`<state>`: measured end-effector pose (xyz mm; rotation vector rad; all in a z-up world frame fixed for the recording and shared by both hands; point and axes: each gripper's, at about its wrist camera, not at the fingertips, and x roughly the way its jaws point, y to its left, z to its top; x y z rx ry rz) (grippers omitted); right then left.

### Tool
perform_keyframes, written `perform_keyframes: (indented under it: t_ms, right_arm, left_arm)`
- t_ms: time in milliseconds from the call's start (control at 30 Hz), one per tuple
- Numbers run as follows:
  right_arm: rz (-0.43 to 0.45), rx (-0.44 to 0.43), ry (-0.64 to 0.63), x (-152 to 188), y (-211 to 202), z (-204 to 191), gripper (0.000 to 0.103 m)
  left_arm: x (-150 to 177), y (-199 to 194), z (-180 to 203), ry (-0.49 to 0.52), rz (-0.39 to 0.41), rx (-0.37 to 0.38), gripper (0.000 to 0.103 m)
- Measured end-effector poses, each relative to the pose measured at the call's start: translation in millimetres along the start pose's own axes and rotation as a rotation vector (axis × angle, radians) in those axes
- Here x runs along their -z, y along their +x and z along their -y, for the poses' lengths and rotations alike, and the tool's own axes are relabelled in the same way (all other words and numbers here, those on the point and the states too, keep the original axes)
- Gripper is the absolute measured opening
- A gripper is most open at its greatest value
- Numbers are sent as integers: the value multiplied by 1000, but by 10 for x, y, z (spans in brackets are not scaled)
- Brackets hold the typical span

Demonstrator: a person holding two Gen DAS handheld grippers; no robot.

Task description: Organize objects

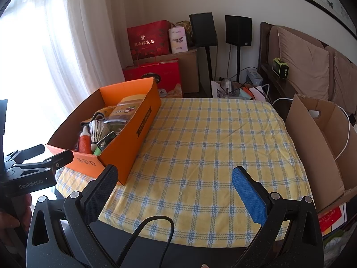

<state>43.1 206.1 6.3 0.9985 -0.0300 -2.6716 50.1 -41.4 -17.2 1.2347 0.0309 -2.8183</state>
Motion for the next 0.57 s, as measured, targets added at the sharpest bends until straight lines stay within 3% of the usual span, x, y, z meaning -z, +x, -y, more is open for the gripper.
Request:
perform_keyframes:
  t_ms: [567]
  right_arm:
    - [-4, 6, 2, 17, 23, -35, 103]
  left_arm:
    - [7, 7, -14, -2, 13, -34, 103]
